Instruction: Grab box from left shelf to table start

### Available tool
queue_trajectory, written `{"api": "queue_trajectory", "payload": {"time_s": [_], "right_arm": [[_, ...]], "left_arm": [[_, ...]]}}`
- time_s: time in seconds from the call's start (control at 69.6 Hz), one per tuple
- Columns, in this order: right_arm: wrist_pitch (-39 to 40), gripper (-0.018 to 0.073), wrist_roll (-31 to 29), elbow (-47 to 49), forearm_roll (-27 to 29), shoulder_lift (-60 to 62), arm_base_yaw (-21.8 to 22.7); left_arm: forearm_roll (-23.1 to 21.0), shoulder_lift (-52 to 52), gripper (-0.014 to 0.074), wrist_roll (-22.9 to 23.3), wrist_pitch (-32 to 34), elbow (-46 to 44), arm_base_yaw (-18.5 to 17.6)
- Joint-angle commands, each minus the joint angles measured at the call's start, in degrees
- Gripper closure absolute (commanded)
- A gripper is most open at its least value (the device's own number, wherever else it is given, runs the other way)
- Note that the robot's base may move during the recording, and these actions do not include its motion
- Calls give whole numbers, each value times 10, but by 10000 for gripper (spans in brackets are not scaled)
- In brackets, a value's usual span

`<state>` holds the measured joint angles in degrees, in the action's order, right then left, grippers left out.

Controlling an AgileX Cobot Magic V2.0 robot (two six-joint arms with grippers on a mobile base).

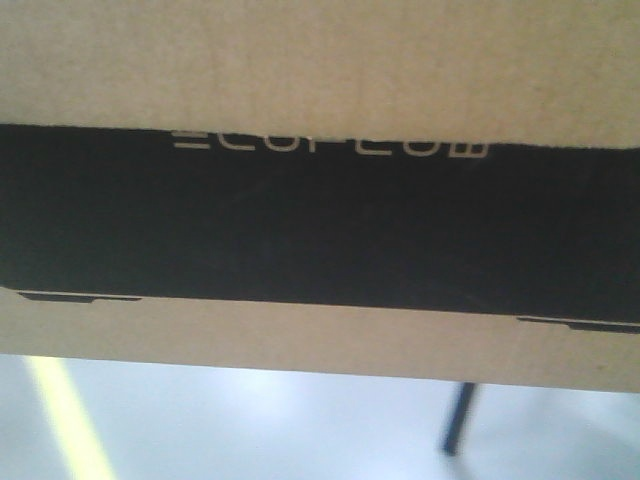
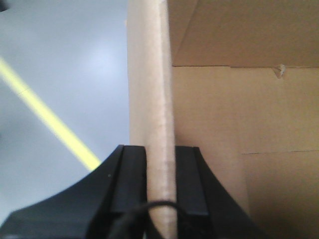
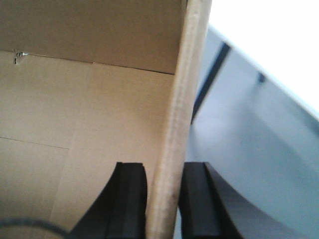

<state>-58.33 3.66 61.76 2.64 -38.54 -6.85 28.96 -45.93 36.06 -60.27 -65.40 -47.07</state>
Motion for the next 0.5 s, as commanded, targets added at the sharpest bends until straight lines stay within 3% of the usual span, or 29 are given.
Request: {"api": "queue_trajectory", "payload": {"time_s": [0.0,0.488], "right_arm": [[84,501,-13,21,37,-1,-5],[84,501,-13,21,37,-1,-5]], "left_arm": [[-31,3,692,6,120,-21,-10],[-31,3,692,6,120,-21,-10]]}}
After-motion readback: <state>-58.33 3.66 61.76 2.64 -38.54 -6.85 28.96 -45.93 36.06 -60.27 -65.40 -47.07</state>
